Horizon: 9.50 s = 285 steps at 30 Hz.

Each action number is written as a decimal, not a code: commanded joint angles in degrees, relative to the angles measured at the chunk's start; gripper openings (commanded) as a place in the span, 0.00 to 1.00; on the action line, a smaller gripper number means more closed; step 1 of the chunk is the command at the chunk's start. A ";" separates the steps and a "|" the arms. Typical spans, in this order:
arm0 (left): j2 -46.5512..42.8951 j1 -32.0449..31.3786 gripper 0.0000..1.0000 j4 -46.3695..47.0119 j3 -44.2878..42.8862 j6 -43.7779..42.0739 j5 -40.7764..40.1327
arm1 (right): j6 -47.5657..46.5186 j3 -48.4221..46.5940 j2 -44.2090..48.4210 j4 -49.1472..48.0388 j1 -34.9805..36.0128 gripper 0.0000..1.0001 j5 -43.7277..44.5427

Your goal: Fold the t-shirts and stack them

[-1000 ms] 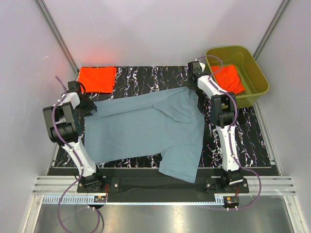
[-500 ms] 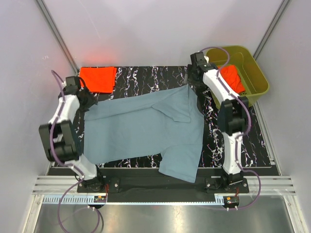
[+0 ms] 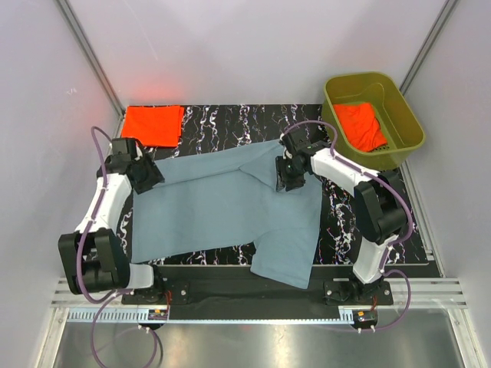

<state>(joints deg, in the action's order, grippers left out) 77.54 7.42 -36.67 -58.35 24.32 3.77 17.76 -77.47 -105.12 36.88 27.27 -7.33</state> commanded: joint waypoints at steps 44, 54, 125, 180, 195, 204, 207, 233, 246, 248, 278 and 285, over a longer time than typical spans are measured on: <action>25.47 20.88 0.52 4.06 -10.12 0.38 6.16 | 10.19 5.58 -3.33 -4.19 -14.96 0.45 -10.69; 26.97 20.79 0.52 3.88 -11.26 -0.41 6.78 | 10.81 3.12 -7.29 -5.51 -14.96 0.43 -10.69; 24.85 20.27 0.52 4.58 -10.91 -0.59 6.16 | 18.19 7.68 8.88 5.23 -14.79 0.00 -14.99; 18.35 19.39 0.53 3.18 -8.54 -0.85 7.92 | 16.79 -47.06 -32.42 8.63 -21.55 0.19 -18.86; 13.52 14.21 0.53 4.23 -2.39 2.22 11.25 | 12.20 -7.43 -5.70 -8.13 -14.00 0.64 -23.07; 12.99 12.09 0.53 4.23 -3.26 2.93 12.58 | 13.98 -10.33 -12.56 -10.78 -12.15 0.48 -19.83; 12.99 12.09 0.53 4.23 -3.35 2.67 12.49 | 12.83 -10.68 -14.76 -10.87 -11.97 0.54 -21.14; 13.78 12.09 0.53 4.06 -3.62 2.23 13.37 | 16.52 -17.36 -20.91 -12.89 -10.22 0.43 -22.46; 13.08 12.09 0.53 4.06 -3.18 2.14 13.02 | 35.02 -7.27 -11.00 -12.89 -10.39 0.00 -24.22; 13.08 12.00 0.53 4.06 -3.26 2.05 13.19 | 38.91 -5.34 -9.68 -12.89 -10.30 0.00 -24.66; 4.20 12.18 0.56 1.16 1.39 -3.31 11.61 | 58.41 17.01 18.80 -6.66 -0.19 0.63 -19.04; 3.93 10.95 0.56 1.33 0.26 -0.85 13.54 | 16.72 -7.40 12.24 8.54 -9.07 0.66 0.71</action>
<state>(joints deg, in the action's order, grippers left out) 82.87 19.03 -36.25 -56.84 22.70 15.29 57.12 -74.19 -90.04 38.92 19.81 -19.97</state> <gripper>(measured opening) 0.555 0.669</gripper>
